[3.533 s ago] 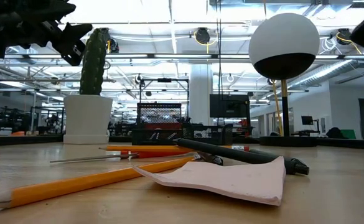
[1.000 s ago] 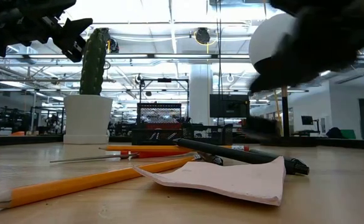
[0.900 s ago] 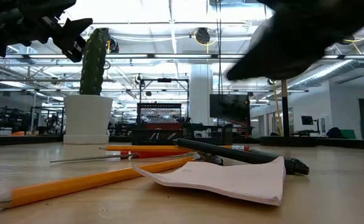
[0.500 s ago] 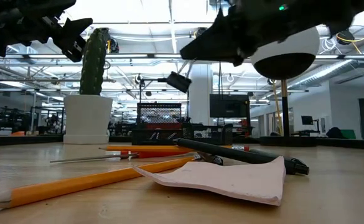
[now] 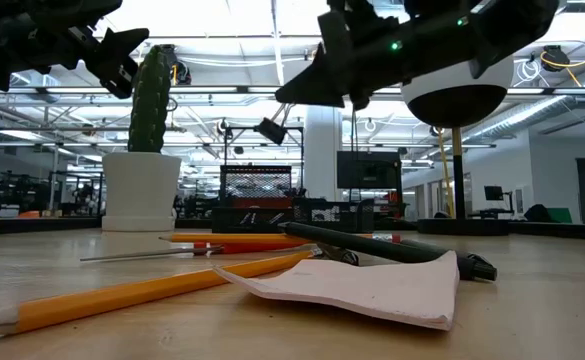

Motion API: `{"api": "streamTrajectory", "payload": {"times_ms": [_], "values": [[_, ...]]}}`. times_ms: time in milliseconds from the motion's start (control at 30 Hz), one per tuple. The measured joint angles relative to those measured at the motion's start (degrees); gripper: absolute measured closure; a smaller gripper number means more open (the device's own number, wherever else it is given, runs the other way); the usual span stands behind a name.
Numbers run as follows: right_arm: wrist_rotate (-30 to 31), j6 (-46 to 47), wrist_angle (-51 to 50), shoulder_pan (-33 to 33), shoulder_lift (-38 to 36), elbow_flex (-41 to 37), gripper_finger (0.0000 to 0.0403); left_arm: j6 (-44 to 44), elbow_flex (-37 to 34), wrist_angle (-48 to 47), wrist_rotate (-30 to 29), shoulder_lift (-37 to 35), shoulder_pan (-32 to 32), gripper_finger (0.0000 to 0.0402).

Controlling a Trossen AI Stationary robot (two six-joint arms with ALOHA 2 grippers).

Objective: Pick and place office supplies into organizer
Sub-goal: Put the black binder clip into the bottom left of the desk organizer

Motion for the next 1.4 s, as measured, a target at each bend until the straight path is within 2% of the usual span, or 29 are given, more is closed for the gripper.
{"api": "streamTrajectory", "payload": {"times_ms": [333,533,833,1067,1400], "values": [[0.0,-2.3,1.2,-4.4,0.0,0.1,0.0399,1.0,0.0,0.5,0.0,0.0,0.0,0.0215],[-1.7,-4.0,1.6,-5.7,5.9,4.0,0.0399,1.6,0.0,0.5,-1.7,0.0,0.0,0.0215],[0.1,-7.6,-0.6,-6.0,12.6,9.6,0.0399,0.7,0.0,0.2,-1.6,0.0,0.0,0.0215],[1.7,-7.6,-5.5,-6.8,13.4,9.6,0.0399,-0.6,0.0,0.0,-1.6,0.0,0.0,0.0215],[1.7,-7.4,-6.8,-7.2,13.4,9.6,0.0399,-1.8,0.0,0.0,-1.5,0.0,0.0,0.0215]]}}
